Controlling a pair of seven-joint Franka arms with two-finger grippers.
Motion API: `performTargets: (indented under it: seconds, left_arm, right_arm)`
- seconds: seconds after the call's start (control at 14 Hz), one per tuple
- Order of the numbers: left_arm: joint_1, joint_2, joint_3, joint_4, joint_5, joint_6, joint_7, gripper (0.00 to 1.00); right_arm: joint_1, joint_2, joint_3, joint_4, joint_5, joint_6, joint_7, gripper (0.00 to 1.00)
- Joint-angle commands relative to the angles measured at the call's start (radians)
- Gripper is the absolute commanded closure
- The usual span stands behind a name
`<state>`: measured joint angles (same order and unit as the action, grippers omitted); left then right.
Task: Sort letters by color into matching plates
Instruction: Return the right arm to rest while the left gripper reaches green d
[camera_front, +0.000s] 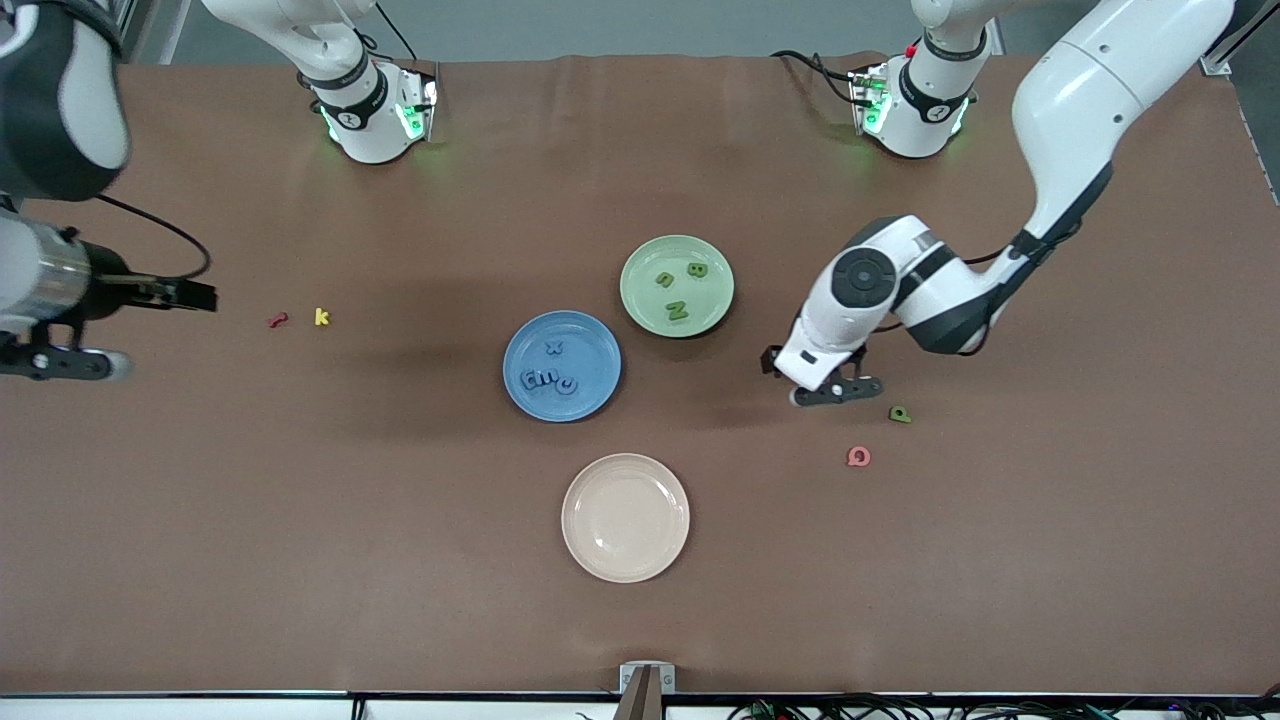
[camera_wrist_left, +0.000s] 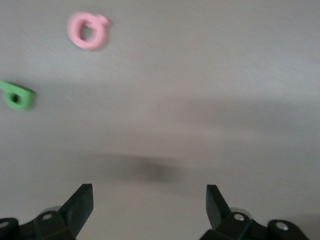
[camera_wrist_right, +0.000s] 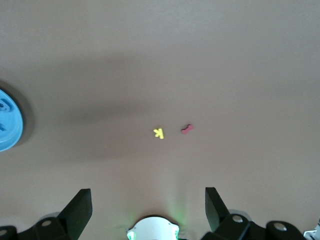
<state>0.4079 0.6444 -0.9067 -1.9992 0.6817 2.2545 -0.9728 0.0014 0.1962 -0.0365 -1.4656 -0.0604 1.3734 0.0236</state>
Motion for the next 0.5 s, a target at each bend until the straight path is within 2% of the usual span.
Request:
performTargets:
  seconds: [0.0,0.43]
  left_arm:
    - [0.074,-0.061,-0.009,-0.044,-0.004,-0.001,0.109,0.01]
    - [0.201,-0.046,-0.008,-0.056,0.024,0.010,0.265,0.01]
  right_arm:
    - [-0.034,-0.027,0.020,-0.032,0.001,0.006,-0.034,0.00]
    - [-0.028,-0.012,0.020,0.042,-0.007,0.006,-0.021,0.00]
